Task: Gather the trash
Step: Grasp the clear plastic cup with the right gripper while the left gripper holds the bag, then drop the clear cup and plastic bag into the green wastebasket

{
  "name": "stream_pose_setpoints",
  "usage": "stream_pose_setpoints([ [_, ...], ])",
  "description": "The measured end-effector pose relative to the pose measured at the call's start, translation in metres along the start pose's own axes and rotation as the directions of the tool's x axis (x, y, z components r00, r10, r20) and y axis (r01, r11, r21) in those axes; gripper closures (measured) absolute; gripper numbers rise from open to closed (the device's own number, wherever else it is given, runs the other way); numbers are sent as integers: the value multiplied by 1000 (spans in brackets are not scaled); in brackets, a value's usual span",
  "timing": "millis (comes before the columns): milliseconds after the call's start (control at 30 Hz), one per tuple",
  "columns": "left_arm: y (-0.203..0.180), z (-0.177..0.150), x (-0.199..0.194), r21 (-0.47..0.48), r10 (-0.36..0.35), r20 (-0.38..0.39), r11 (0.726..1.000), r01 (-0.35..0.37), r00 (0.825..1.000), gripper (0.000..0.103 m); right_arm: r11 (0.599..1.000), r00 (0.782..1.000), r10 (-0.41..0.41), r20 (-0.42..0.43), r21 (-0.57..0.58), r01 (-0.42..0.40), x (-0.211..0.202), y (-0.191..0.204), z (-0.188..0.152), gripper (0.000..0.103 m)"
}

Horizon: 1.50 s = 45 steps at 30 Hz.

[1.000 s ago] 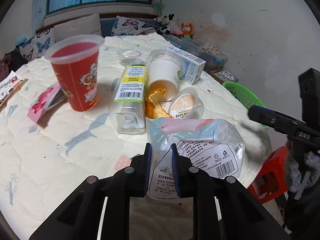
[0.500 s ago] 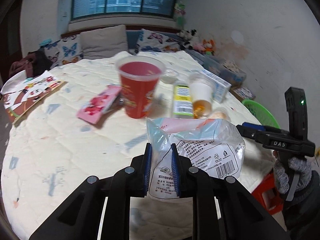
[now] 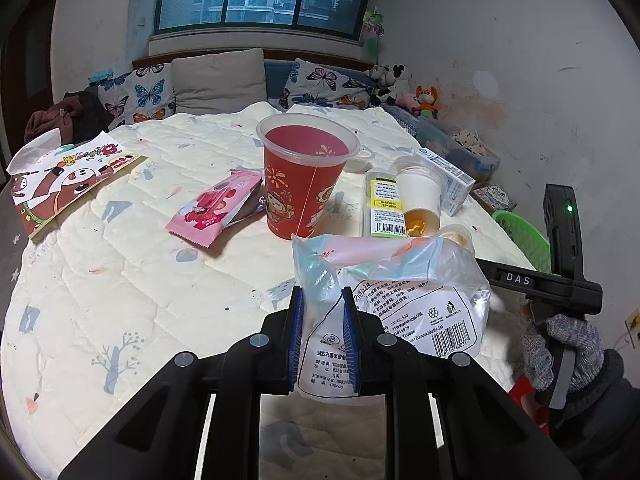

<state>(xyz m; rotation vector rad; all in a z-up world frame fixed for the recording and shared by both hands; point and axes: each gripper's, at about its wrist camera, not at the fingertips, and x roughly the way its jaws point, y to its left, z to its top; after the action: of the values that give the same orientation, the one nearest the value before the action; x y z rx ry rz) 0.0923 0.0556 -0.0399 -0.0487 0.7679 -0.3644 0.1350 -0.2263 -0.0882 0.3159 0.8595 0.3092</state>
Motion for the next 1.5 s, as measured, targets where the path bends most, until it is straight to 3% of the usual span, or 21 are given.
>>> stream_pose_setpoints([
  [267, -4, 5, 5, -6, -17, -2, 1000, 17, 1000, 85, 1000, 999, -13, 38, 7, 12, -21, -10, -7, 58],
  [567, -41, 25, 9, 60, -73, 23, 996, 72, 997, 85, 999, 997, -30, 78, 32, 28, -60, -36, -16, 61],
  [667, -56, 32, 12, 81, -94, 25, 992, 92, 995, 85, 999, 995, -39, 91, 40, 36, -72, -44, -20, 64],
  [733, -68, 38, 16, 96, -112, 26, 989, 109, 993, 85, 998, 994, -46, 94, 55, 41, -77, -51, -22, 72],
  [967, -96, 45, 25, 138, -142, 13, 981, 138, 990, 85, 996, 995, -60, 74, 77, 54, -83, -67, -37, 73],
  [1233, -111, 54, 30, 154, -154, 1, 976, 152, 988, 85, 994, 991, -71, 116, 94, 61, -97, -76, -33, 74],
  [1500, -146, 70, 46, 205, -207, -23, 957, 207, 978, 85, 971, 959, -221, 175, 136, 199, -139, -128, -13, 74],
])
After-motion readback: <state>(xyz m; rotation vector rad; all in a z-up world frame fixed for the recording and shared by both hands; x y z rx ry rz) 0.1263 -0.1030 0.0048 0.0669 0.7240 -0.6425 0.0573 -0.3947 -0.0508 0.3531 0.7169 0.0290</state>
